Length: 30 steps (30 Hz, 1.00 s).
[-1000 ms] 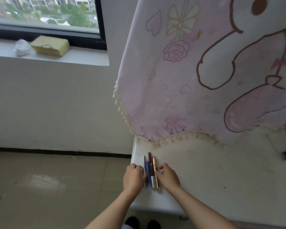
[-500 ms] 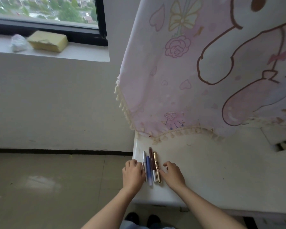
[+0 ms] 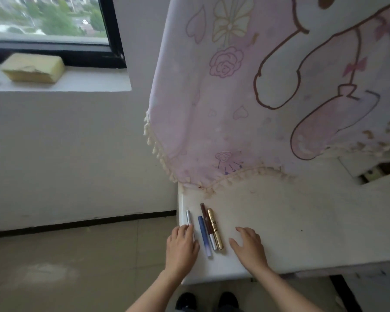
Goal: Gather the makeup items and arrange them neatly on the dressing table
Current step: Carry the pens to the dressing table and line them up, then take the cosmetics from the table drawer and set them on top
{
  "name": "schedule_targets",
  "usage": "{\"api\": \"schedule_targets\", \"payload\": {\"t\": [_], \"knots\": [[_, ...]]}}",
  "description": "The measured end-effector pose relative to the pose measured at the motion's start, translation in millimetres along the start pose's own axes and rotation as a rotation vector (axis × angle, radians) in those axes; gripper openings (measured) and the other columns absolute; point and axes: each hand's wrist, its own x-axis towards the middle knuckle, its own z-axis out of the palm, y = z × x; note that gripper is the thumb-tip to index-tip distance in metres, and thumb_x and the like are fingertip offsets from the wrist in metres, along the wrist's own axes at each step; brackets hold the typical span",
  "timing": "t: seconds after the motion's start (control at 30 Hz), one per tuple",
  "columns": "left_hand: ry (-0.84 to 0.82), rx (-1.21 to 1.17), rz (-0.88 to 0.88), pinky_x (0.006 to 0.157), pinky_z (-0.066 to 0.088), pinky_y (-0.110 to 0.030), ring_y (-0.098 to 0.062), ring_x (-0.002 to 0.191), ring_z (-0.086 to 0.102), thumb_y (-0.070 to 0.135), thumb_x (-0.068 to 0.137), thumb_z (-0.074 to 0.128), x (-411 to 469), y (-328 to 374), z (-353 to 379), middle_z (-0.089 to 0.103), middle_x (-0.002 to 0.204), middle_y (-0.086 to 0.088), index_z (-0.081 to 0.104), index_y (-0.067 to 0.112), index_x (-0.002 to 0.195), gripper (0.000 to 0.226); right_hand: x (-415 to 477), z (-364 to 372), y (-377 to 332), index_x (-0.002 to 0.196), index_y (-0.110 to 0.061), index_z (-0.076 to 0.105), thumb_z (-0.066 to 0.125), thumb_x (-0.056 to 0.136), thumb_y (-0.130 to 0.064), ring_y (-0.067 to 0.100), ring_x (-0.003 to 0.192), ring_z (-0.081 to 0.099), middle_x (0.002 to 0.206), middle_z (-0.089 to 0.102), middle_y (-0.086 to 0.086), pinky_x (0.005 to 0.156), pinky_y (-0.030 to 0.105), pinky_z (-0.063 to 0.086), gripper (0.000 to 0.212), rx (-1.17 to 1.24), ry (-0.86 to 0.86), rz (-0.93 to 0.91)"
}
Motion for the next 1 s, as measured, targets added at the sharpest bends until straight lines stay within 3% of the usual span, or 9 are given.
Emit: {"api": "schedule_targets", "payload": {"t": [0.37, 0.47, 0.53, 0.6, 0.7, 0.83, 0.93, 1.0], "knots": [[0.013, -0.053, -0.085, 0.101, 0.033, -0.036, -0.026, 0.127, 0.037, 0.026, 0.09, 0.048, 1, 4, 6, 0.045, 0.136, -0.009, 0.04, 0.013, 0.135, 0.048, -30, -11, 37, 0.13, -0.014, 0.046, 0.051, 0.091, -0.031, 0.023, 0.129, 0.037, 0.139, 0.042, 0.006, 0.104, 0.029, 0.031, 0.043, 0.118, 0.109, 0.181], [0.052, -0.023, -0.028, 0.088, 0.045, -0.044, -0.037, 0.112, 0.052, 0.021, 0.08, 0.06, 0, 17, 9, 0.058, 0.119, -0.018, 0.057, 0.006, 0.118, 0.041, -42, -20, 54, 0.13, -0.013, 0.047, 0.05, 0.092, -0.029, 0.023, 0.129, 0.037, 0.138, 0.043, 0.007, 0.104, 0.029, 0.031, 0.042, 0.144, 0.139, 0.207], [0.023, 0.029, 0.068, 0.073, 0.052, -0.045, -0.04, 0.093, 0.061, 0.026, 0.074, 0.054, -2, 29, 13, 0.065, 0.101, -0.02, 0.064, 0.005, 0.102, 0.037, -52, -25, 66, 0.128, -0.011, 0.048, 0.052, 0.091, -0.027, 0.024, 0.128, 0.038, 0.136, 0.045, 0.009, 0.105, 0.029, 0.03, 0.041, 0.178, 0.16, 0.221], [-0.005, 0.046, 0.138, 0.068, 0.054, -0.046, -0.041, 0.087, 0.063, 0.026, 0.07, 0.055, -9, 48, 19, 0.066, 0.097, -0.02, 0.065, 0.005, 0.098, 0.036, -64, -31, 82, 0.124, -0.007, 0.052, 0.055, 0.089, -0.024, 0.026, 0.125, 0.042, 0.129, 0.051, 0.011, 0.104, 0.029, 0.031, 0.039, 0.214, 0.201, 0.23], [-0.051, 0.109, 0.225, 0.069, 0.055, -0.045, -0.038, 0.088, 0.065, 0.03, 0.072, 0.052, -26, 85, 36, 0.067, 0.097, -0.018, 0.065, 0.006, 0.099, 0.038, -91, -42, 114, 0.116, -0.006, 0.057, 0.056, 0.089, -0.024, 0.026, 0.118, 0.049, 0.117, 0.058, 0.011, 0.096, 0.028, 0.035, 0.032, 0.258, 0.269, 0.243], [-0.102, 0.117, 0.327, 0.07, 0.054, -0.044, -0.037, 0.089, 0.065, 0.031, 0.069, 0.052, -65, 145, 62, 0.068, 0.096, -0.016, 0.065, 0.007, 0.1, 0.041, -142, -57, 173, 0.13, -0.011, 0.047, 0.05, 0.093, -0.031, 0.022, 0.126, 0.041, 0.133, 0.049, 0.007, 0.103, 0.027, 0.031, 0.042, 0.273, 0.316, 0.32], [-0.055, 0.087, 0.386, 0.084, 0.048, -0.042, -0.036, 0.104, 0.057, 0.027, 0.081, 0.049, -109, 189, 86, 0.06, 0.114, -0.015, 0.053, 0.012, 0.118, 0.04, -189, -67, 225, 0.131, -0.01, 0.045, 0.049, 0.093, -0.032, 0.023, 0.127, 0.041, 0.135, 0.049, 0.007, 0.104, 0.029, 0.032, 0.044, 0.326, 0.357, 0.384], [-0.124, 0.086, 0.378, 0.097, 0.036, -0.037, -0.03, 0.121, 0.042, 0.029, 0.091, 0.043, -139, 217, 105, 0.046, 0.132, -0.009, 0.042, 0.016, 0.13, 0.041, -222, -72, 259, 0.131, -0.009, 0.046, 0.051, 0.092, -0.032, 0.024, 0.127, 0.042, 0.135, 0.05, 0.008, 0.104, 0.03, 0.033, 0.045, 0.362, 0.389, 0.44]]}}
